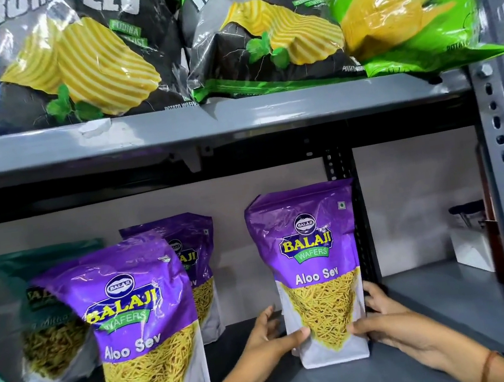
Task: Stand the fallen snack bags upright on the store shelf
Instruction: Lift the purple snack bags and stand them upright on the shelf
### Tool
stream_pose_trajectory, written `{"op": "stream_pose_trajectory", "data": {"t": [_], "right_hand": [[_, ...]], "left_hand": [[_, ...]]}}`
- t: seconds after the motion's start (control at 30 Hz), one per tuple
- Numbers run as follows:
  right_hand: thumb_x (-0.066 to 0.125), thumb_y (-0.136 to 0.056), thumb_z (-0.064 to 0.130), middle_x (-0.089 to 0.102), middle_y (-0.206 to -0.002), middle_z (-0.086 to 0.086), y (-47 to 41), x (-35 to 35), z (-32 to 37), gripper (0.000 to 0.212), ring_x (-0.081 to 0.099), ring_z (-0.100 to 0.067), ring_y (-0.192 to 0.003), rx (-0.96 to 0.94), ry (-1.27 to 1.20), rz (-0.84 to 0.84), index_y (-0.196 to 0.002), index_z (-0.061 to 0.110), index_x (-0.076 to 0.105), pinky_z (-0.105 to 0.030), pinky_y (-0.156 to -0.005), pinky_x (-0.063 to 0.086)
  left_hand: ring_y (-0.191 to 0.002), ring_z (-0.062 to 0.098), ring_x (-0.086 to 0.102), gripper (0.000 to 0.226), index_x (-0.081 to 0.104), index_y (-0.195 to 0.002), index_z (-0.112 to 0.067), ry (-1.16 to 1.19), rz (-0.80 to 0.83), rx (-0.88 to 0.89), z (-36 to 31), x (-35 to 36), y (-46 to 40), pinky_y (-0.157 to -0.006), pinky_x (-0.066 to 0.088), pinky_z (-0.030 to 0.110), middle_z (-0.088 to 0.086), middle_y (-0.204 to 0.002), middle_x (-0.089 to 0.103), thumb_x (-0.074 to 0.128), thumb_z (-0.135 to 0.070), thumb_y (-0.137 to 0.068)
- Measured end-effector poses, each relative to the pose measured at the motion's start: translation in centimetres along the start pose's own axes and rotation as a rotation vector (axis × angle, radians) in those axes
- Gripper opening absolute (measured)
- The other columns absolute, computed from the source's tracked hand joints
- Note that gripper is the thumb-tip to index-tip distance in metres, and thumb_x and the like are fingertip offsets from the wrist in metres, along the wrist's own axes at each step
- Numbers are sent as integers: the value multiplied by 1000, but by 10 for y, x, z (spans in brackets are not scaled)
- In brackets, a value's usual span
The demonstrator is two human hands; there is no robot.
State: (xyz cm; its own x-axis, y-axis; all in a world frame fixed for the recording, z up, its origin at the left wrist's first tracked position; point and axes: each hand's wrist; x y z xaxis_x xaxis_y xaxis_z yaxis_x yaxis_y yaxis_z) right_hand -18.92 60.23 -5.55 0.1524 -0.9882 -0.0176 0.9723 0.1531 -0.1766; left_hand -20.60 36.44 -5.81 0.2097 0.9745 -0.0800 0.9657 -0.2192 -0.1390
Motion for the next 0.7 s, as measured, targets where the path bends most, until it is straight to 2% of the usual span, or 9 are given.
{"op": "stream_pose_trajectory", "data": {"t": [0.07, 0.13, 0.2, 0.27, 0.33, 0.4, 0.57, 0.7], "right_hand": [[76, -74, -9, 67, -128, 3, 0, 4, 1, 77, 60, -19, -122, -10, 26, 31, -133, 28, 43, -46, -112, 40], [77, -75, -7, 60, -136, -1, -1, 5, 2, 81, 55, -20, -128, -16, 36, 26, -138, 25, 37, -48, -115, 36], [76, -75, -7, 61, -134, 0, -1, 3, 4, 81, 56, -20, -126, -14, 36, 29, -138, 26, 37, -47, -115, 37], [76, -75, -7, 66, -127, 5, 0, 1, 4, 77, 61, -17, -121, 0, 34, 56, -135, 26, 40, -41, -108, 45], [75, -76, -9, 71, -120, 7, 1, -1, 3, 71, 66, -14, -113, 14, 4, 95, -129, 25, 43, -30, -90, 57], [74, -76, -10, 71, -121, 4, 6, -2, 4, 69, 68, -13, -109, 25, -21, 129, -127, 26, 43, -24, -80, 60], [77, -73, -6, 72, -120, 3, 21, -8, -2, 71, 67, -17, -112, 16, -27, 186, -127, 27, 45, -24, -80, 60], [76, -73, -9, 71, -123, 0, 29, -7, 0, 75, 68, -14, -111, 0, -29, 186, -130, 25, 42, -21, -80, 59]], "left_hand": [[-114, 18, 67, 68, 51, -132, -14, -26, 66, 9, -2, 2, 1, -90, 52, 21, 6, -124, 69, 83, -14, -71], [-109, 22, 70, 59, 59, -126, -10, -29, 53, 26, -1, 5, 2, -88, 55, 21, 8, -116, 74, 82, -12, -72], [-108, 26, 70, 53, 62, -122, -6, -5, 19, 38, 0, 9, 4, -89, 57, 24, 11, -112, 76, 81, -10, -72], [-106, 28, 71, 52, 64, -120, -5, 4, -5, 41, 0, 11, 8, -94, 56, 31, 12, -110, 76, 82, -9, -71], [-102, 26, 73, 53, 65, -118, -7, 6, -25, 43, -1, 12, 15, -91, 57, 30, 10, -107, 78, 84, -10, -68], [-99, 24, 74, 53, 66, -116, -8, 2, -45, 51, -1, 14, 23, -84, 58, 25, 9, -104, 78, 85, -11, -66], [-101, 23, 73, 55, 67, -114, -9, -23, -103, 76, 8, 22, 40, -88, 57, 27, 8, -103, 79, 88, -14, -63], [-92, 10, 74, 57, 66, -116, -11, -35, -127, 88, 9, 29, 47, -71, 54, 12, 2, -102, 78, 87, -14, -63]]}}
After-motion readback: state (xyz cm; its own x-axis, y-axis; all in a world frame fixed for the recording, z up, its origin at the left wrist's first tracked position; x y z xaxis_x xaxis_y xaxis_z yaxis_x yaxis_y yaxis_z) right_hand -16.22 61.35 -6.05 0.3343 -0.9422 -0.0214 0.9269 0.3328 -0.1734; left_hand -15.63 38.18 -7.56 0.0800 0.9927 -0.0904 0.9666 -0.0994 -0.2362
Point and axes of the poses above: each hand's wrist, its own y-axis away from the middle knuckle, its own x-axis out of the palm, z = x × y
